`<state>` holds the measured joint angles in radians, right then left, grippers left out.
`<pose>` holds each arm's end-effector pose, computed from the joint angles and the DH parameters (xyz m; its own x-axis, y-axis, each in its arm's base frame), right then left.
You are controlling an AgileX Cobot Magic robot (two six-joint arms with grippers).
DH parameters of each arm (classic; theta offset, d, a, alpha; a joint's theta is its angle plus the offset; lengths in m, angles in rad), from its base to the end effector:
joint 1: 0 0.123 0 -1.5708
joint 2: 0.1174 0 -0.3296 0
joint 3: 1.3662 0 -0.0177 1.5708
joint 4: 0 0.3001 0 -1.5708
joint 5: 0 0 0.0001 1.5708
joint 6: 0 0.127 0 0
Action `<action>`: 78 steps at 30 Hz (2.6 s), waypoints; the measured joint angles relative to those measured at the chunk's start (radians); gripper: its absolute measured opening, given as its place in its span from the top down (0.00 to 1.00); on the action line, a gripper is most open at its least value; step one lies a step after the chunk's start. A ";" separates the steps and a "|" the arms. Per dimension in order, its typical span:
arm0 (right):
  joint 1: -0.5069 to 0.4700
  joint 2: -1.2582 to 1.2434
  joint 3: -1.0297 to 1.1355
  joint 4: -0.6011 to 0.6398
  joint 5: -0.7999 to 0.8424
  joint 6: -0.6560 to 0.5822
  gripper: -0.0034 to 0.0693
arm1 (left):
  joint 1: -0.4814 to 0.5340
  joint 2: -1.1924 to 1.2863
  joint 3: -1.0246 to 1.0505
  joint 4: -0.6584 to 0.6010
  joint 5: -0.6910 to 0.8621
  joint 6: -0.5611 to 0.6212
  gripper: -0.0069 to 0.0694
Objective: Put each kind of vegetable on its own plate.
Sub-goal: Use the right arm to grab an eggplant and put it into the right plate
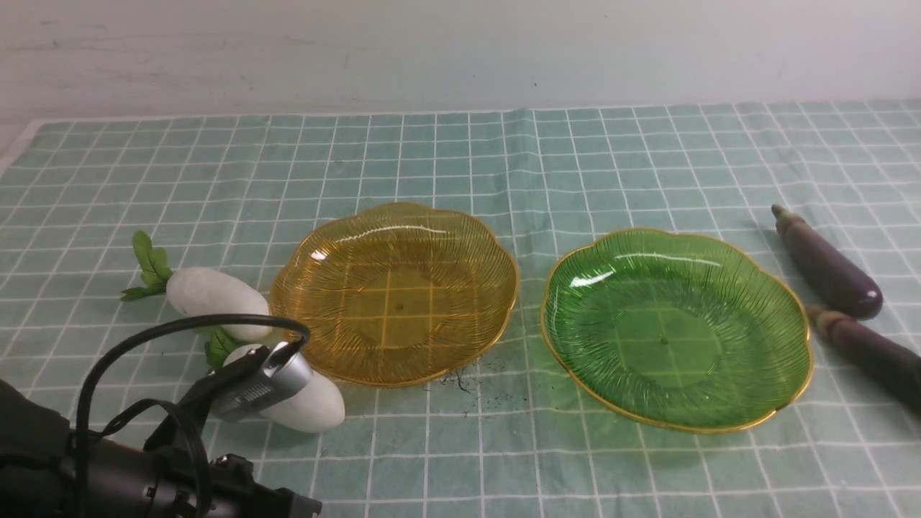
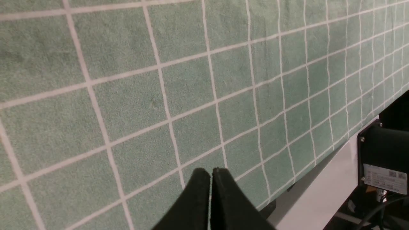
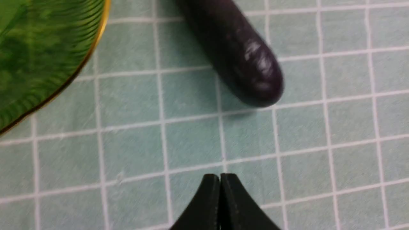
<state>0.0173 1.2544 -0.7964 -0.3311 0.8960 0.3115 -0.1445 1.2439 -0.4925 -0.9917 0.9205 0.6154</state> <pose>0.2614 -0.0277 0.2377 -0.9342 0.0804 -0.3477 0.1599 0.9653 -0.2064 0.1907 -0.1133 0.1834 -0.9802 0.0438 -0.1929 0.1643 0.7233 -0.6707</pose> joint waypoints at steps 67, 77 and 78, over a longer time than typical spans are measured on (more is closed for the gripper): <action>0.002 0.215 -0.249 0.228 0.026 -0.092 0.39 | 0.000 0.002 0.000 -0.004 0.018 0.043 0.92; 0.155 0.332 -0.249 0.556 -0.286 -0.436 0.40 | 0.000 0.002 0.000 -0.004 0.018 0.043 0.92; 0.172 0.352 -0.249 0.560 -0.309 -0.457 0.40 | 0.000 0.002 0.000 -0.004 0.018 0.043 0.92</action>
<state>0.1891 1.6068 -1.0451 0.2293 0.5872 -0.1454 -0.1445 1.2461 -0.4925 -0.9961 0.9383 0.6582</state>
